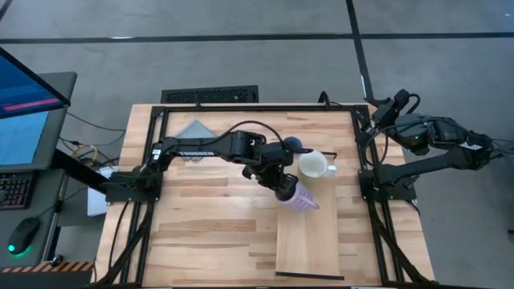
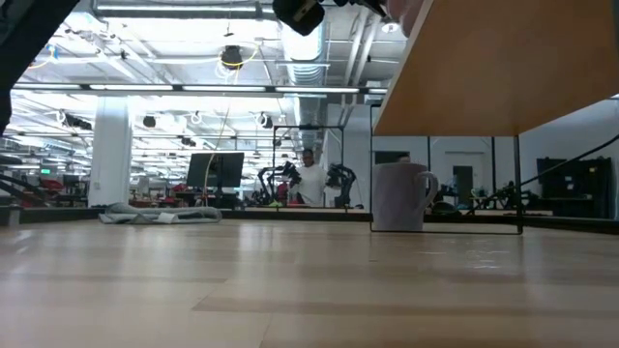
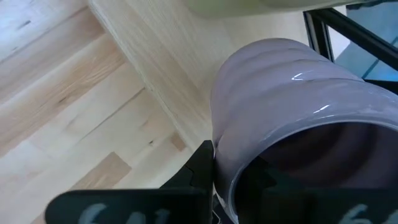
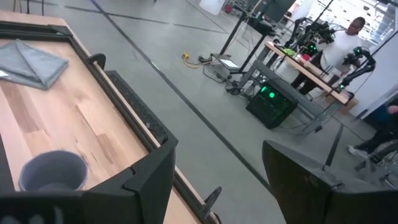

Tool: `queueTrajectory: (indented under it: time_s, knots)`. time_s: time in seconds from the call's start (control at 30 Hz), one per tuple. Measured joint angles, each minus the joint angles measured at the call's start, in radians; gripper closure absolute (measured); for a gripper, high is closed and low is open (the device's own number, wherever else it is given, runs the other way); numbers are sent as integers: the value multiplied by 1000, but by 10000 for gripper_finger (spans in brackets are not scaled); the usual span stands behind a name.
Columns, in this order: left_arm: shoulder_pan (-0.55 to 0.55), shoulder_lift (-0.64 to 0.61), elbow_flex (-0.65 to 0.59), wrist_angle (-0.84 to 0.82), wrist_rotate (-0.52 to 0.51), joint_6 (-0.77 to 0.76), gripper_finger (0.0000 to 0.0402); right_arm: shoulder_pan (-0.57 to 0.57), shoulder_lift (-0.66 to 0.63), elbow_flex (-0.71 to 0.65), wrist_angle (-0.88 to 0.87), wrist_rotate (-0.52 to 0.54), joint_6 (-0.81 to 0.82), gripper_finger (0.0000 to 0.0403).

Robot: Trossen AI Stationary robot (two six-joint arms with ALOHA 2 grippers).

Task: Stack small to large cups/mugs on shelf
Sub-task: Put the violet mug on the shelf

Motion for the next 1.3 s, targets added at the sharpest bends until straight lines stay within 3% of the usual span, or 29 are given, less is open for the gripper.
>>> queueTrajectory:
  time_s: [0.27,0.43,1.3]
  knots:
    - [4,0,0,-28,-1,15,385,1,0,0,0,-3,14,138]
    - [11,0,0,-28,1,31,385,1,0,0,9,-85,86,138]
    - [15,25,0,-68,-4,69,385,1,0,0,7,-79,61,138]
